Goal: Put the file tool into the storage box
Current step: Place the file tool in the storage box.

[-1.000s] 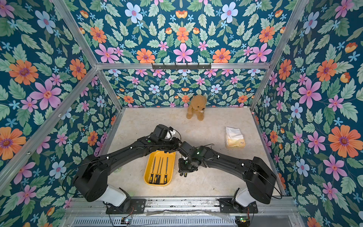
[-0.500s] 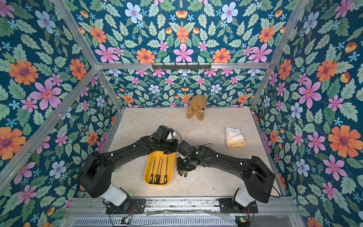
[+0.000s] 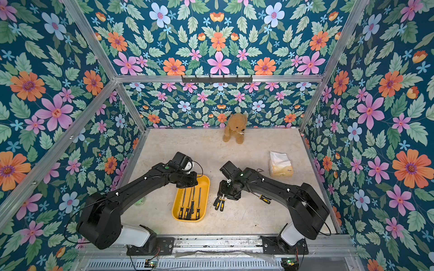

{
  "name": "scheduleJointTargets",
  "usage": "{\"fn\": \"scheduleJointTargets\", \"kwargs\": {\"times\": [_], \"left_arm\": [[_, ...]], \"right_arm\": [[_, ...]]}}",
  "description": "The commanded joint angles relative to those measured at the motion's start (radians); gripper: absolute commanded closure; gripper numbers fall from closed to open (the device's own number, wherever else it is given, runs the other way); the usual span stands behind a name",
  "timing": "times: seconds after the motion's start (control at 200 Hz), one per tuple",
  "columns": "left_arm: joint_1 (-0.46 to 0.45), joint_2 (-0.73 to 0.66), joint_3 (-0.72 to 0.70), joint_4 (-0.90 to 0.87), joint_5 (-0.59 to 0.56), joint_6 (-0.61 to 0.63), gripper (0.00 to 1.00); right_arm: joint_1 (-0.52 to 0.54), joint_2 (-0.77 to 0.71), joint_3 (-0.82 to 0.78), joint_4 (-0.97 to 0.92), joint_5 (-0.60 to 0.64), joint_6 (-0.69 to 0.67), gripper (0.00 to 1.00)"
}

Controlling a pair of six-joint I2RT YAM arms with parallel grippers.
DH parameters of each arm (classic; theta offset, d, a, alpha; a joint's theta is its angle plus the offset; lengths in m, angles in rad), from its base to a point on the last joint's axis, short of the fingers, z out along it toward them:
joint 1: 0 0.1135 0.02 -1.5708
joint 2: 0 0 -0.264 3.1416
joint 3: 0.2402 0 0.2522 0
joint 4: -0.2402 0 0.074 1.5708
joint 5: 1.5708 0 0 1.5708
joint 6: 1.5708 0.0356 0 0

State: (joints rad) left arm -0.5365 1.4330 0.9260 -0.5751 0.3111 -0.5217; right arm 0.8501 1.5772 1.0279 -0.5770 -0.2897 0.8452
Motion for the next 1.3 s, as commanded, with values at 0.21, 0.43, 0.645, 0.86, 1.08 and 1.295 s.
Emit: {"fn": "scheduleJointTargets", "kwargs": {"times": [0.21, 0.43, 0.645, 0.86, 1.08, 1.295], "left_arm": [[0.001, 0.016, -0.081, 0.057, -0.069, 0.012, 1.00], [0.000, 0.034, -0.112, 0.113, -0.072, -0.022, 1.00], [-0.005, 0.051, -0.154, 0.148, -0.063, -0.029, 1.00], [-0.005, 0.057, -0.167, 0.156, -0.057, -0.029, 0.87], [-0.005, 0.047, -0.157, 0.128, -0.070, -0.037, 0.75], [-0.005, 0.029, -0.084, 0.064, -0.081, -0.026, 0.71]], "right_arm": [[0.026, 0.127, 0.029, -0.058, 0.006, -0.010, 0.46], [0.050, 0.185, 0.054, -0.069, 0.007, -0.017, 0.56], [0.067, 0.200, 0.053, -0.089, 0.016, -0.016, 0.62], [0.082, 0.239, 0.095, -0.145, 0.051, -0.023, 0.66], [0.102, 0.292, 0.145, -0.212, 0.100, -0.029, 0.72], [0.108, 0.298, 0.154, -0.265, 0.149, -0.036, 0.86]]}}
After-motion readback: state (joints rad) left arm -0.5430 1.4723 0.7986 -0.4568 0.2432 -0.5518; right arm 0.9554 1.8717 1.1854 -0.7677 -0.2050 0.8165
